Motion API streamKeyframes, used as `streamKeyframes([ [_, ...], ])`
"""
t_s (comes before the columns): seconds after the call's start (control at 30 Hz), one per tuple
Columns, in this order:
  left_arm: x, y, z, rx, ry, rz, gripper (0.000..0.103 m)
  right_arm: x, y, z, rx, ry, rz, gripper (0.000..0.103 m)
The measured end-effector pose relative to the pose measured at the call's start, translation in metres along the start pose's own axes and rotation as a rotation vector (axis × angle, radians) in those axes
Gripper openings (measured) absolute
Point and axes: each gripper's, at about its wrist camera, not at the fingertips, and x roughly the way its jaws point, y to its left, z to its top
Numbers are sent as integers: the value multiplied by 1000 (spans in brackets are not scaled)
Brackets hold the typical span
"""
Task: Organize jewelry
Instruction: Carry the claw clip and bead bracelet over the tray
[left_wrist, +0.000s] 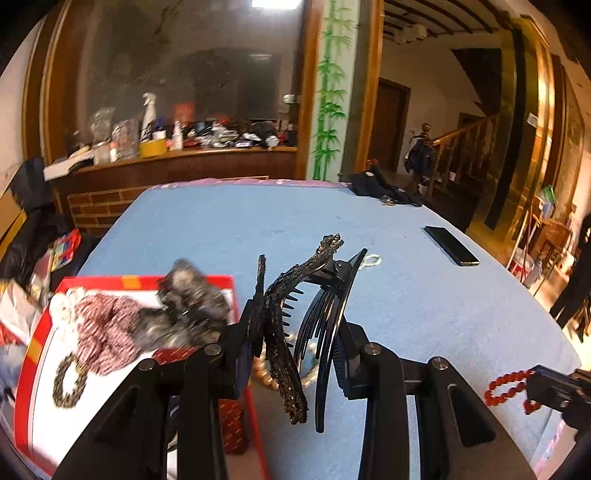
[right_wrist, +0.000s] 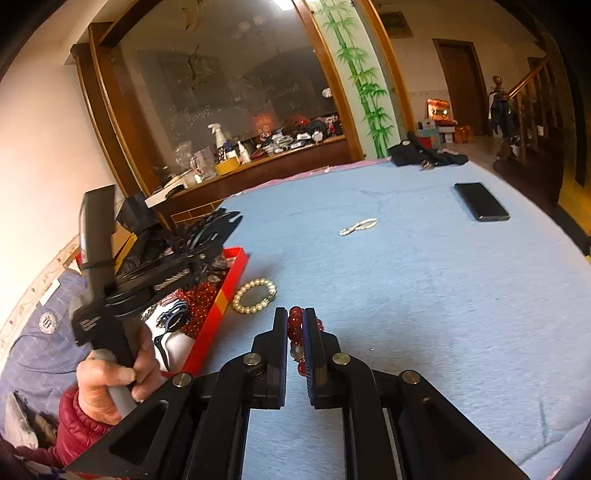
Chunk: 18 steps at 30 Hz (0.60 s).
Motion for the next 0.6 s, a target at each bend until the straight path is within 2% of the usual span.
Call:
streamKeyframes([
  [0.3, -28, 49, -18, -54, 1, 96, 34, 32, 13, -2, -8, 38, 80, 9],
  [0.6, -49, 122, -45, -160, 28, 222, 34, 74, 41, -4, -30, 110, 170, 9],
])
